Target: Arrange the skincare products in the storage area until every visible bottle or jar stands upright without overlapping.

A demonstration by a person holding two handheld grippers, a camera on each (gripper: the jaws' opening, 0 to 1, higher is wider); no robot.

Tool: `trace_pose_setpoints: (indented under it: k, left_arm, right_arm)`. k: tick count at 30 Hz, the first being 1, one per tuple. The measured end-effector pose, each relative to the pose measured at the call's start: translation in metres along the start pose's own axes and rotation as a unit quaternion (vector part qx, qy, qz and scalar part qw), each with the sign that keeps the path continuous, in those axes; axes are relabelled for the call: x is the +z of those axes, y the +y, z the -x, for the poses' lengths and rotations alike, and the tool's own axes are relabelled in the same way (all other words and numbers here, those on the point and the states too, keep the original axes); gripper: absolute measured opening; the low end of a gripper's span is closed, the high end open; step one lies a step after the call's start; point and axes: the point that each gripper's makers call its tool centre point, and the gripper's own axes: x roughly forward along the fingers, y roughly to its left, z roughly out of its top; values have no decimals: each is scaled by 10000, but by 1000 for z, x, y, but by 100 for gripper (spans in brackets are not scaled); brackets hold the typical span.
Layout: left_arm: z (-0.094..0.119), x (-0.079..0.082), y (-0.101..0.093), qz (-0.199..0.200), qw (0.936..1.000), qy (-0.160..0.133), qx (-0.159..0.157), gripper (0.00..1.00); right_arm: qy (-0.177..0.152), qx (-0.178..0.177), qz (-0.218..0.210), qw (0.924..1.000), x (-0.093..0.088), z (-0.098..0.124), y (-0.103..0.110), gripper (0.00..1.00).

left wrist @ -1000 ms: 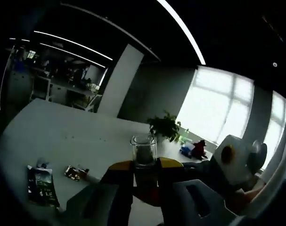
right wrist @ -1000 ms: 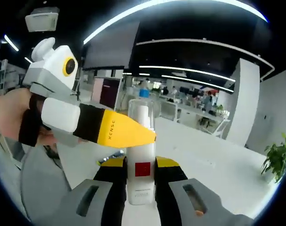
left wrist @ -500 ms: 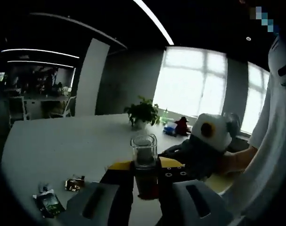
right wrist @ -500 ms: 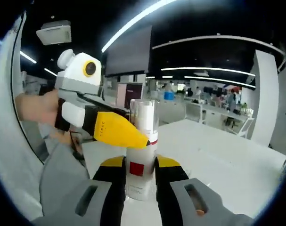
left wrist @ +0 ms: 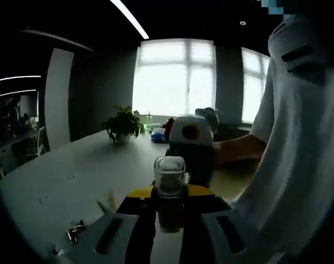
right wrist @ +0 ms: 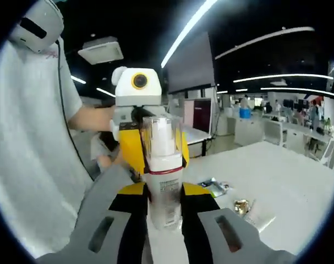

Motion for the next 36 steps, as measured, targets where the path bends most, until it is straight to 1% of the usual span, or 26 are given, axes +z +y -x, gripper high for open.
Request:
trace_pose_setpoints:
  k: [1, 5, 9, 11, 14, 15, 17, 19, 26, 36]
  left_arm:
    - [-2, -2, 0, -13, 10000, 15, -23, 13]
    - [-9, -7, 1, -52, 9999, 106, -88, 13]
    - [-20, -9, -4, -96, 9997, 177, -121, 14]
    - [-23, -13, -4, -150, 9994, 273, -136, 14]
    - [-28, -25, -1, -219, 9986, 465, -137, 14]
    - [-31, -31, 1, -281, 9980, 570, -56, 14]
    - [-33, -39, 3, -349, 9968, 714, -81, 14]
    - [-34, -46, 6, -382, 9963, 771, -80, 14]
    - [-38, -68, 16, -211, 9963, 831, -78, 14]
    - [-46, -101, 30, -92, 9937, 1109, -146, 14]
  right_arm:
    - [22, 34, 96, 9999, -2, 0, 0, 22]
    - [46, 0, 59, 10000, -9, 2, -1, 22]
    - [85, -79, 7, 9999, -15, 5, -2, 22]
    - [142, -111, -10, 9998, -19, 3, -2, 22]
    - [387, -190, 16, 9991, -33, 1, -5, 22]
    - [500, -309, 63, 9982, -39, 0, -9, 22]
    - [581, -323, 72, 9978, -47, -2, -9, 22]
    - [649, -393, 73, 9971, -55, -3, -11, 22]
    - [920, -435, -13, 9948, -77, -6, -15, 22]
    - [1190, -508, -256, 9913, -111, -13, -24, 22]
